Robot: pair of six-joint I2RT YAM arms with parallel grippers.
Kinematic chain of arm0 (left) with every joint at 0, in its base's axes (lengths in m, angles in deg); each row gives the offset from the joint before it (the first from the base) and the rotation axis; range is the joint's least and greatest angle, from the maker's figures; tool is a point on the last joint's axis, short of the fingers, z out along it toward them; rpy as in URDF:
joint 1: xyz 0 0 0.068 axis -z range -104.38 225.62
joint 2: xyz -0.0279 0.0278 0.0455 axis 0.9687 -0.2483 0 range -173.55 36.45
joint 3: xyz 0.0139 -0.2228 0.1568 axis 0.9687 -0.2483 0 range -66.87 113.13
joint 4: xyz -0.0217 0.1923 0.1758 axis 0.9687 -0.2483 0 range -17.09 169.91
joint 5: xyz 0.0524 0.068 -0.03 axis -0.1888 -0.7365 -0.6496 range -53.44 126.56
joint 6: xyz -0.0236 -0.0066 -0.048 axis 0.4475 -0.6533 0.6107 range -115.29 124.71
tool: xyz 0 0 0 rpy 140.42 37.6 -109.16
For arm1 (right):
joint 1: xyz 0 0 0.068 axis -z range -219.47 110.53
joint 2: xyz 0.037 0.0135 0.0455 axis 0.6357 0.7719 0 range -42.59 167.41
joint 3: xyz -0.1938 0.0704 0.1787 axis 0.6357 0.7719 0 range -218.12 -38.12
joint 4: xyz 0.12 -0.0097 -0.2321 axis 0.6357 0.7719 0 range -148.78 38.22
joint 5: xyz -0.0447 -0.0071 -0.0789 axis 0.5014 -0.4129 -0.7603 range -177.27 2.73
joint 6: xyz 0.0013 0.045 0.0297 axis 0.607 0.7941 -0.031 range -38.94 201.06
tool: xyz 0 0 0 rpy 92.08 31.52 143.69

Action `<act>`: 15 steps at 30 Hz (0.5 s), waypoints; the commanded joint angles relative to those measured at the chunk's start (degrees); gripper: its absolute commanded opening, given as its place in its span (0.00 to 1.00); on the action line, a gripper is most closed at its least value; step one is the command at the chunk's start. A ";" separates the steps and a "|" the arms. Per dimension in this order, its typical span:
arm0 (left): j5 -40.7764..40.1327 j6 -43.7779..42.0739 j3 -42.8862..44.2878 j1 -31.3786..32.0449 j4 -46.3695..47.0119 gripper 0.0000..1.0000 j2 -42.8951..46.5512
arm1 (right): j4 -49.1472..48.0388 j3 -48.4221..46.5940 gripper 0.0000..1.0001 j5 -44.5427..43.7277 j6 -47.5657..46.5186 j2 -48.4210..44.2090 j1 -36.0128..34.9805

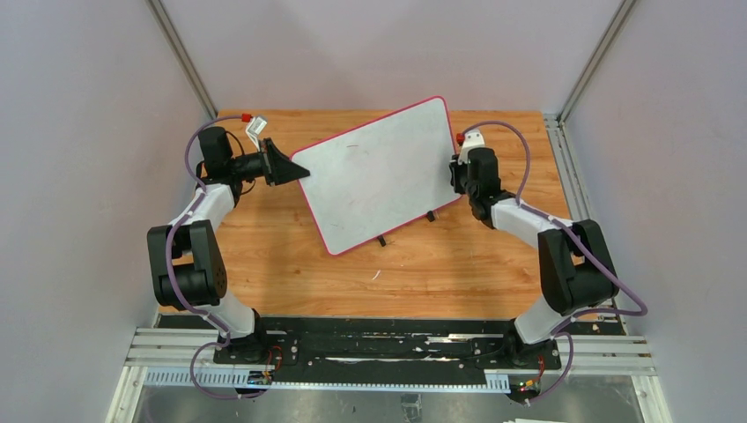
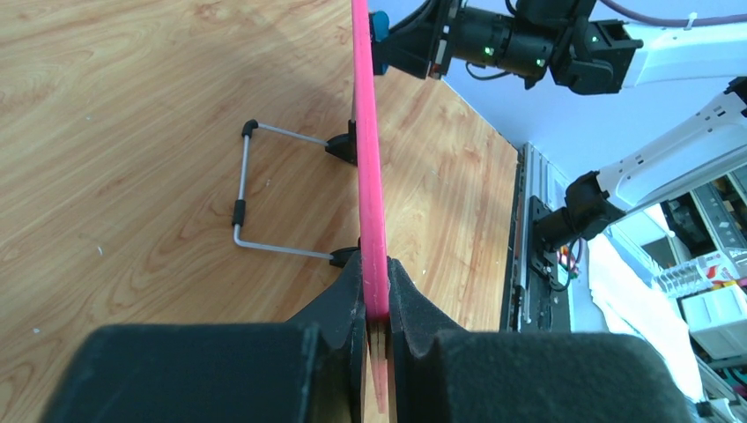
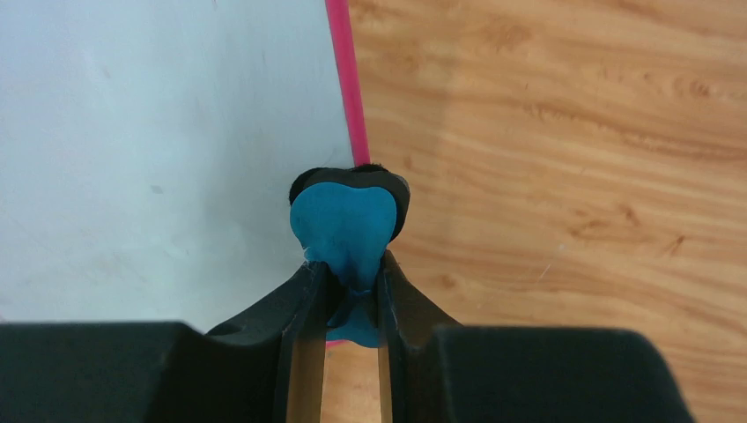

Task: Erase the whiteboard

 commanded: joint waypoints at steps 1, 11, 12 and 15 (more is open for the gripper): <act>4.05 -1.67 -0.19 0.33 1.72 0.00 0.11 | 1.70 -7.70 0.01 0.53 -1.97 1.39 -0.96; 3.79 -1.59 -0.06 0.28 1.71 0.00 -0.05 | 10.86 -15.67 0.01 0.36 -4.28 -4.10 -0.96; 3.73 -1.59 -0.01 0.28 1.72 0.00 -0.10 | 12.67 -15.39 0.01 0.04 -3.95 -6.02 -0.96; 3.60 -1.50 0.11 0.33 1.72 0.00 -0.09 | 21.06 -14.79 0.01 -1.22 -3.14 -12.01 -0.96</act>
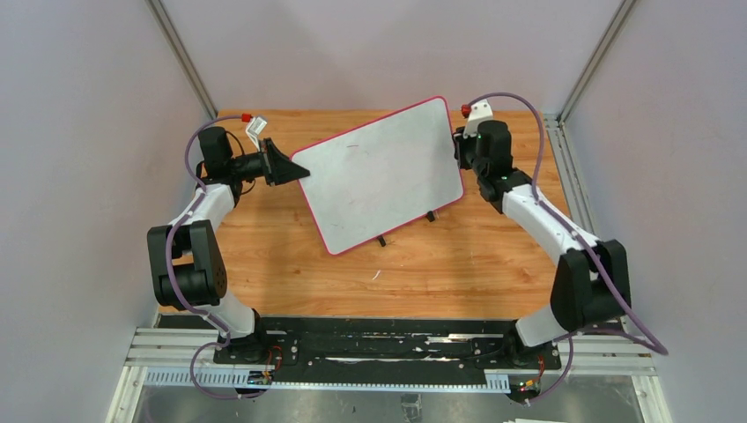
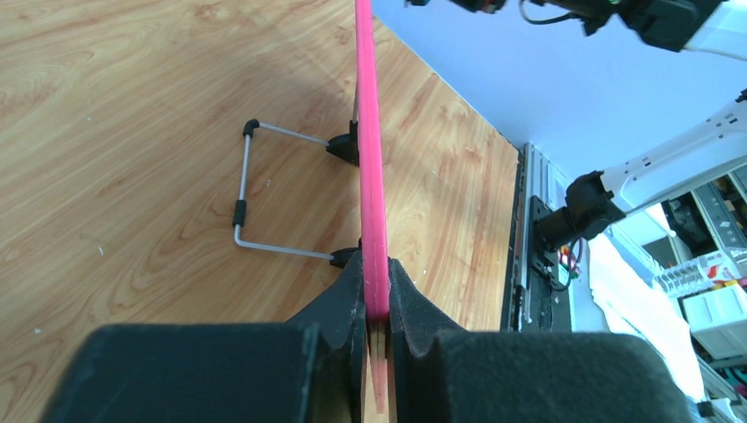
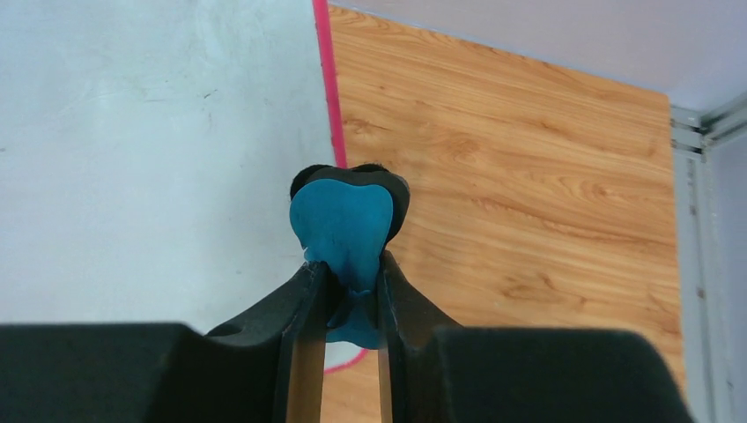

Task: Erase the whiteboard

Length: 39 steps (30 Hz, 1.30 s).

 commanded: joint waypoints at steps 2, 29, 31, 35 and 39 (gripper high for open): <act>3.36 -1.40 0.16 0.29 1.67 0.00 -0.04 | 16.95 -0.25 0.01 -2.84 1.12 -12.42 -0.63; 0.48 -1.81 -1.19 0.27 1.67 0.00 0.61 | 48.71 20.00 0.01 13.79 20.36 -33.87 -2.80; 0.36 -1.81 -1.28 0.28 1.66 0.00 0.72 | 47.21 21.45 0.01 14.12 22.16 -33.23 -4.45; 0.09 -1.89 -1.33 0.33 1.66 0.00 0.93 | 43.09 24.98 0.01 10.76 26.22 -30.82 -11.67; -0.43 -1.94 -1.45 0.27 1.66 0.00 0.86 | 41.11 24.84 0.01 5.32 29.07 -25.47 -18.86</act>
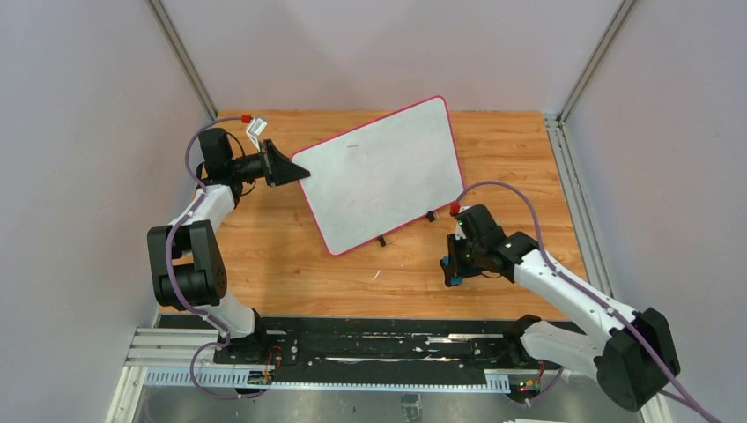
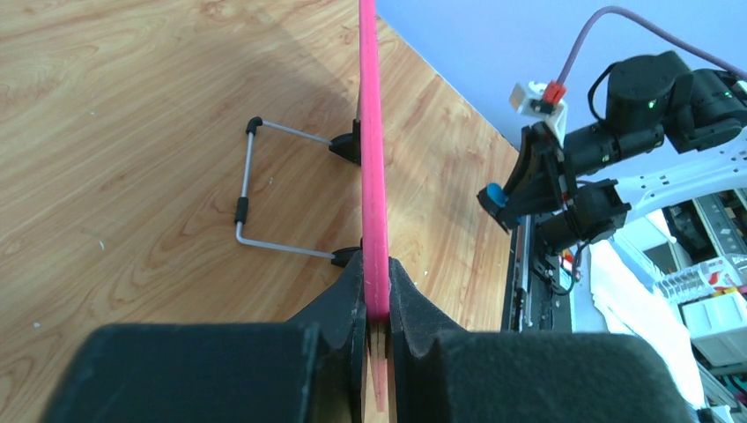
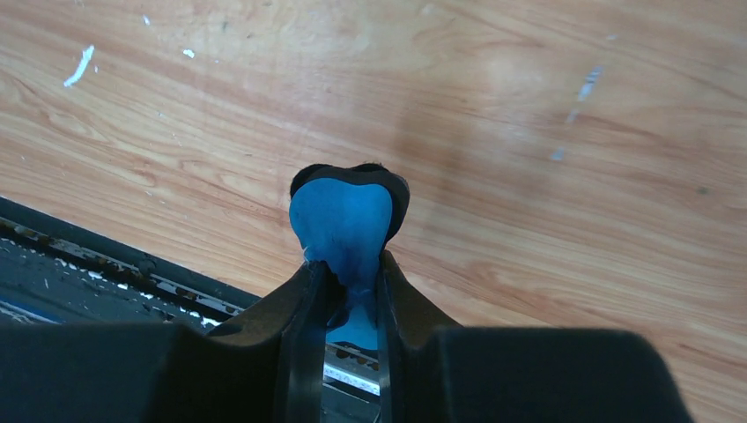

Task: Erase the whiteboard

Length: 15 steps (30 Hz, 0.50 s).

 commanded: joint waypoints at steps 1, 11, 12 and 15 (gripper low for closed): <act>0.33 -2.04 -0.87 0.30 1.57 0.00 0.93 | -3.78 -0.31 0.01 -5.96 5.34 5.39 -7.34; -0.38 -2.57 -1.36 0.32 1.54 0.00 1.28 | -8.21 -4.60 0.03 -11.41 6.49 18.09 -15.49; -0.39 -2.57 -1.29 0.31 1.58 0.00 1.22 | -8.55 -4.59 0.04 -11.46 6.49 18.48 -15.64; -0.41 -2.53 -1.19 0.26 1.57 0.00 1.10 | -9.03 -4.68 0.11 -11.54 6.37 18.92 -16.08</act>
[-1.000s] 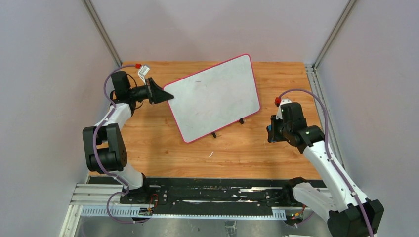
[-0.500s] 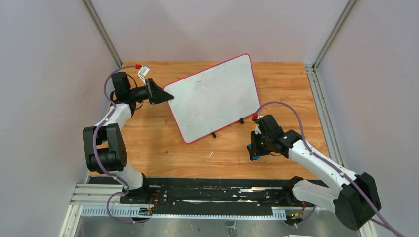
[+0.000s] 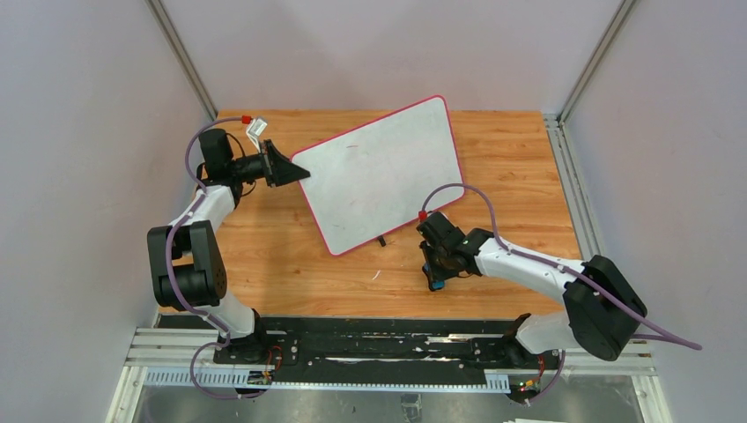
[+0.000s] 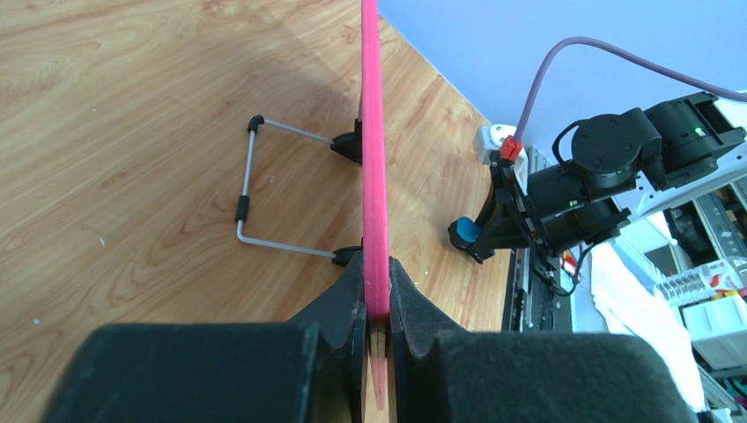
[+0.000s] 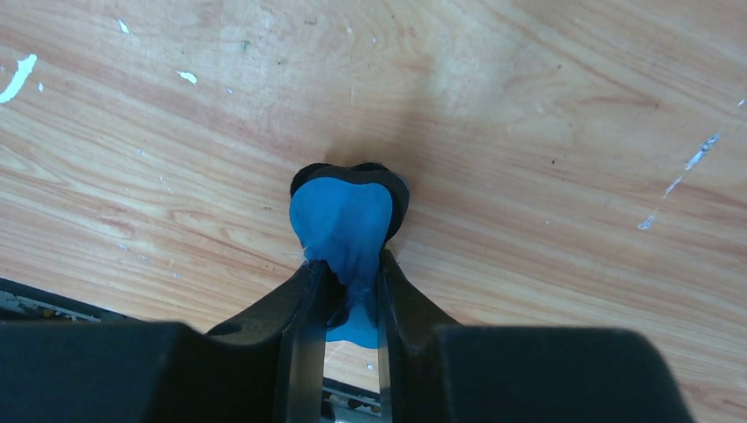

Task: Erase the whiteboard

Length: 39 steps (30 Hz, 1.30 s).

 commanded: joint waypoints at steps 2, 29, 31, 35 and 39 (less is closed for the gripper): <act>0.02 -2.49 -0.63 0.33 1.61 0.00 0.94 | -1.67 -1.72 0.13 -2.37 0.70 0.37 -1.60; -0.36 -1.26 3.05 0.29 1.61 0.02 0.31 | -1.50 -2.63 0.50 0.33 -1.44 0.53 -2.05; -0.41 -1.34 2.96 0.31 1.61 0.02 0.39 | -1.48 -2.64 0.50 0.19 -1.52 0.45 -2.15; -0.45 -1.34 2.86 0.30 1.61 0.02 0.32 | -1.14 -2.60 0.50 -0.82 -1.33 -0.34 -2.34; -0.41 -1.34 2.77 0.30 1.56 0.02 0.25 | 0.49 -2.57 0.50 -4.96 -0.82 -2.38 -3.02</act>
